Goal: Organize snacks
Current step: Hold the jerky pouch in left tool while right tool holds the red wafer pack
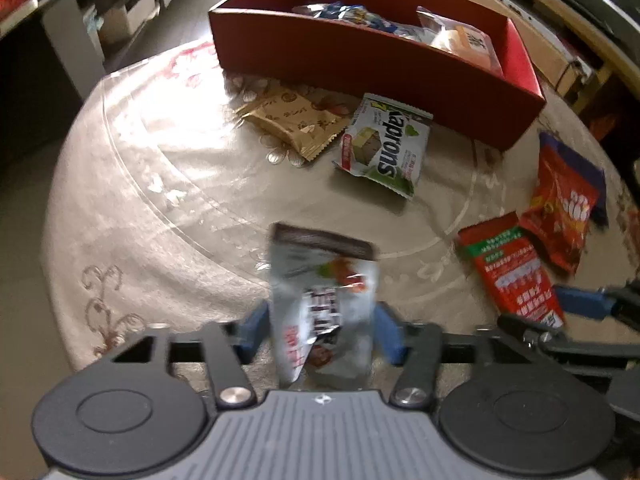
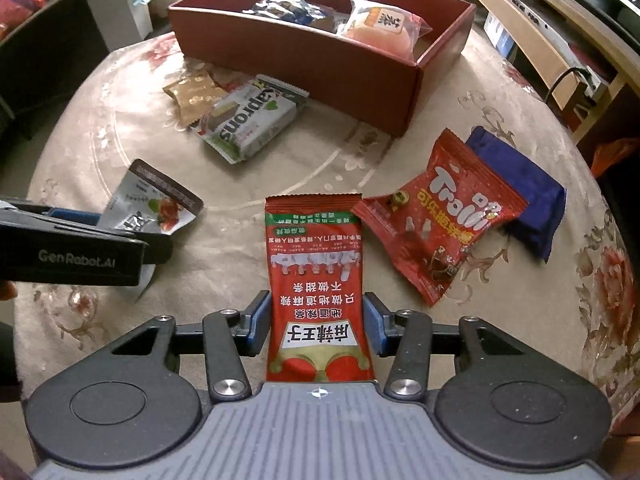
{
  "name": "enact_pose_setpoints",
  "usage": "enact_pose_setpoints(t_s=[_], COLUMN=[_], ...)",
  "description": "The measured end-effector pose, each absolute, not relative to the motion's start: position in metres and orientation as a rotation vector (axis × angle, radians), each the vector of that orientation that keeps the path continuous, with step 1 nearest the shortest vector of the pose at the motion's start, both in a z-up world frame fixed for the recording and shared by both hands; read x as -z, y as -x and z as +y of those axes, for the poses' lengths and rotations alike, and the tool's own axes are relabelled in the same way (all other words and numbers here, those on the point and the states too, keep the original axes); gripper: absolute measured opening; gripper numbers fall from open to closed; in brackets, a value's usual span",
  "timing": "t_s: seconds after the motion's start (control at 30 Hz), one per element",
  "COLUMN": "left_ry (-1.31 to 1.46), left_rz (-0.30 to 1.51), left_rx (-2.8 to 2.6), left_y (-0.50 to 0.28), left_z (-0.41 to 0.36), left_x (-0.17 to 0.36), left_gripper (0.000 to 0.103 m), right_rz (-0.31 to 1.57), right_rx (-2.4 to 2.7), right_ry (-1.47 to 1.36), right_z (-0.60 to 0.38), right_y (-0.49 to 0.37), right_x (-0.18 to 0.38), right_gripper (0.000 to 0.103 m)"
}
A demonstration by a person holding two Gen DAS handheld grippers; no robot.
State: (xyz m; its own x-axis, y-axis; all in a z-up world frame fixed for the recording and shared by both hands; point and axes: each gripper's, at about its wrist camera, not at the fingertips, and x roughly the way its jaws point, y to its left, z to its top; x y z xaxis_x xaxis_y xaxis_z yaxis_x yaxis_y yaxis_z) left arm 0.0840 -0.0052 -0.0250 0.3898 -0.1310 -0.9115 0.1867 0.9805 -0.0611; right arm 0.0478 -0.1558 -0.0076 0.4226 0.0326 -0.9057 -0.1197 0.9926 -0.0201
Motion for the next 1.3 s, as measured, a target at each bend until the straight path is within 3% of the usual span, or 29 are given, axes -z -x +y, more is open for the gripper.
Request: enact_pose_setpoints(t_s=[0.67,0.7,0.73,0.87,1.0,1.1,1.17,1.23,1.3], left_ry=[0.028,0.031,0.035,0.038,0.064,0.070,0.073,0.075,0.077], left_rz=[1.066,1.059,1.051,1.039,1.078,1.095,1.102,1.110,1.121], left_rx=[0.249,0.253,0.258,0.260,0.277,0.276,0.275,0.275,0.278], left_y=[-0.084,-0.087,-0.090,-0.100,-0.101,-0.100,-0.099,-0.099,-0.099], left_z=[-0.003,-0.004,-0.006,-0.006,-0.003,-0.001,0.000,0.001,0.001], left_x=[-0.015,-0.017,-0.020,-0.026,-0.018,-0.014,-0.012,-0.009,-0.006], left_gripper=[0.050,0.050,0.050,0.050,0.050,0.050,0.050,0.050,0.050], right_rz=[1.011,1.005,0.996,0.989,1.023,1.068,1.096,1.128,1.160], right_rx=[-0.094,-0.096,-0.099,-0.109,-0.100,-0.087,-0.100,-0.116,-0.108], right_ry=[0.017,0.014,0.011,-0.039,-0.033,-0.029,-0.026,0.002,0.067], right_z=[-0.166,-0.167,-0.167,-0.172,-0.176,-0.177,-0.171,-0.160,-0.150], right_y=[-0.046,-0.048,-0.050,-0.060,-0.061,-0.064,-0.065,-0.066,-0.066], right_x=[-0.030,-0.031,-0.034,-0.040,-0.033,-0.023,-0.015,-0.005,0.008], right_gripper=[0.053,0.047,0.029,0.027,0.040,0.069,0.069,0.078,0.075])
